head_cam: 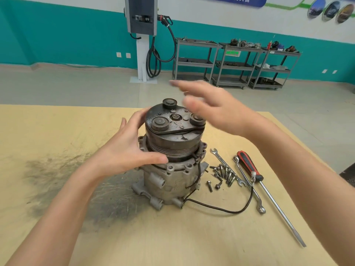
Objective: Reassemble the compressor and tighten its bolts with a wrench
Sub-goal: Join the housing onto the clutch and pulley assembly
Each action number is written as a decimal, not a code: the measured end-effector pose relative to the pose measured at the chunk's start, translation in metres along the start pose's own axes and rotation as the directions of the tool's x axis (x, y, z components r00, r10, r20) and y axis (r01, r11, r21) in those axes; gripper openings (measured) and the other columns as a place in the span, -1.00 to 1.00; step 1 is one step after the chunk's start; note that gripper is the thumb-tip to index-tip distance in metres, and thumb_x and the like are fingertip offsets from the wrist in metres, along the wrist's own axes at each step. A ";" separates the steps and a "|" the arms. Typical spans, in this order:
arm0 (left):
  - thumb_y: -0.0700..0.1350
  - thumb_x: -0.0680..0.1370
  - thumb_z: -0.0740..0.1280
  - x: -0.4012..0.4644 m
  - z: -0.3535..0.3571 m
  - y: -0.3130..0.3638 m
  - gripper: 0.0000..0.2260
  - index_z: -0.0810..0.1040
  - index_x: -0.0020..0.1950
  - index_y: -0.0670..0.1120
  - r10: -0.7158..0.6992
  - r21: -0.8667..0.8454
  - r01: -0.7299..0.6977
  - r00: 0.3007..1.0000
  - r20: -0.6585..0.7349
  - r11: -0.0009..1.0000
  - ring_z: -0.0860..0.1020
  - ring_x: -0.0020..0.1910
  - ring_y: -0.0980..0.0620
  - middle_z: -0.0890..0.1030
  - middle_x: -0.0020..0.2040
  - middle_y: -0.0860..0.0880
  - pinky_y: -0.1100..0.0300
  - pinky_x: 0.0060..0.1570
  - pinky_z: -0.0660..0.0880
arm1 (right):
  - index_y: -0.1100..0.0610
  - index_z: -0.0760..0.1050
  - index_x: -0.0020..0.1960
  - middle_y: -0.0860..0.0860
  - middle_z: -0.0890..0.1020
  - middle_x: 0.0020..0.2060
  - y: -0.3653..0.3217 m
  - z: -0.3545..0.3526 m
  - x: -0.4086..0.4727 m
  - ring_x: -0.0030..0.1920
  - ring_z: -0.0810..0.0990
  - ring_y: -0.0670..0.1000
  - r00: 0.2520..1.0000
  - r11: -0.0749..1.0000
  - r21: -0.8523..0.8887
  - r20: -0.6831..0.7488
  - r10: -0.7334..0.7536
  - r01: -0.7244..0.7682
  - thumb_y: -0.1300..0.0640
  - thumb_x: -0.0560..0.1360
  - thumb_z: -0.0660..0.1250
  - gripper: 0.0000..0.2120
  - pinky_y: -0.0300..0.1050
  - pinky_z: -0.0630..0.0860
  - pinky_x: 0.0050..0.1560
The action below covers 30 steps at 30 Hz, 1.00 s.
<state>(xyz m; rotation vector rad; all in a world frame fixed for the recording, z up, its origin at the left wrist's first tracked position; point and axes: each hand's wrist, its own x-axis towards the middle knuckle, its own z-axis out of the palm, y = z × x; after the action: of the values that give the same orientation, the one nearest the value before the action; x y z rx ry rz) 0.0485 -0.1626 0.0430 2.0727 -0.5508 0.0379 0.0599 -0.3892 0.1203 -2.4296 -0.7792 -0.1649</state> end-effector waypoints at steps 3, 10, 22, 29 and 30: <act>0.52 0.08 0.44 -0.014 -0.004 -0.023 0.07 0.12 0.47 0.21 -0.050 -0.076 0.047 0.998 -0.032 0.996 0.22 0.44 0.37 0.29 0.33 0.53 -0.02 0.53 0.09 | 0.02 0.36 0.46 -0.08 0.52 0.33 0.027 0.013 -0.026 0.31 0.47 -0.15 0.954 0.946 0.294 -0.218 0.208 -0.139 -0.27 0.59 0.02 -0.43 -0.01 0.40 0.38; 0.50 0.15 0.43 -0.032 0.020 -0.032 0.02 0.21 0.49 0.09 -0.016 -0.288 -0.016 0.994 -0.111 0.957 0.28 0.47 0.21 0.34 0.48 0.21 0.02 0.50 0.17 | 0.00 0.32 0.44 -0.16 0.47 0.37 0.045 0.071 -0.053 0.38 0.40 -0.20 0.968 0.820 0.565 -0.141 0.205 -0.092 -0.49 0.41 0.12 -0.22 -0.20 0.35 0.39; 0.63 -0.03 0.33 0.004 0.020 0.009 0.02 0.29 0.30 0.14 0.030 -0.101 -0.047 0.985 -0.170 0.994 0.51 0.20 0.34 0.55 0.15 0.32 0.29 0.17 0.43 | 0.21 0.15 0.48 0.06 0.47 0.36 0.037 0.053 -0.017 0.38 0.46 -0.04 0.995 0.792 0.604 0.087 0.048 -0.091 -0.31 -0.01 0.62 0.26 -0.14 0.39 0.36; 0.25 0.16 0.44 0.007 0.038 0.003 -0.34 0.40 0.21 0.13 0.075 -0.185 -0.142 0.942 -0.327 0.972 0.57 0.11 0.29 0.62 0.05 0.32 0.39 0.06 0.44 | 0.07 0.25 0.39 0.06 0.53 0.30 0.039 0.072 -0.019 0.36 0.49 0.05 0.989 0.795 0.607 -0.106 0.105 -0.019 -0.42 -0.01 0.57 0.14 0.23 0.37 0.38; 0.23 0.17 0.43 0.008 0.040 0.002 -0.35 0.40 0.21 0.11 0.081 -0.195 -0.155 0.937 -0.340 0.968 0.58 0.12 0.27 0.63 0.04 0.30 0.36 0.07 0.45 | 0.07 0.26 0.38 0.06 0.55 0.29 0.039 0.074 -0.019 0.34 0.50 0.06 0.986 0.796 0.605 -0.126 0.113 -0.014 -0.43 0.00 0.57 0.13 0.24 0.38 0.36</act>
<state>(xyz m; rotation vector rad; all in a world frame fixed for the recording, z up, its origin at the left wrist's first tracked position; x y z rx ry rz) 0.0471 -0.1991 0.0251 1.7663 -0.4491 0.3737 0.0626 -0.3831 0.0347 -1.8021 -0.5645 -0.0625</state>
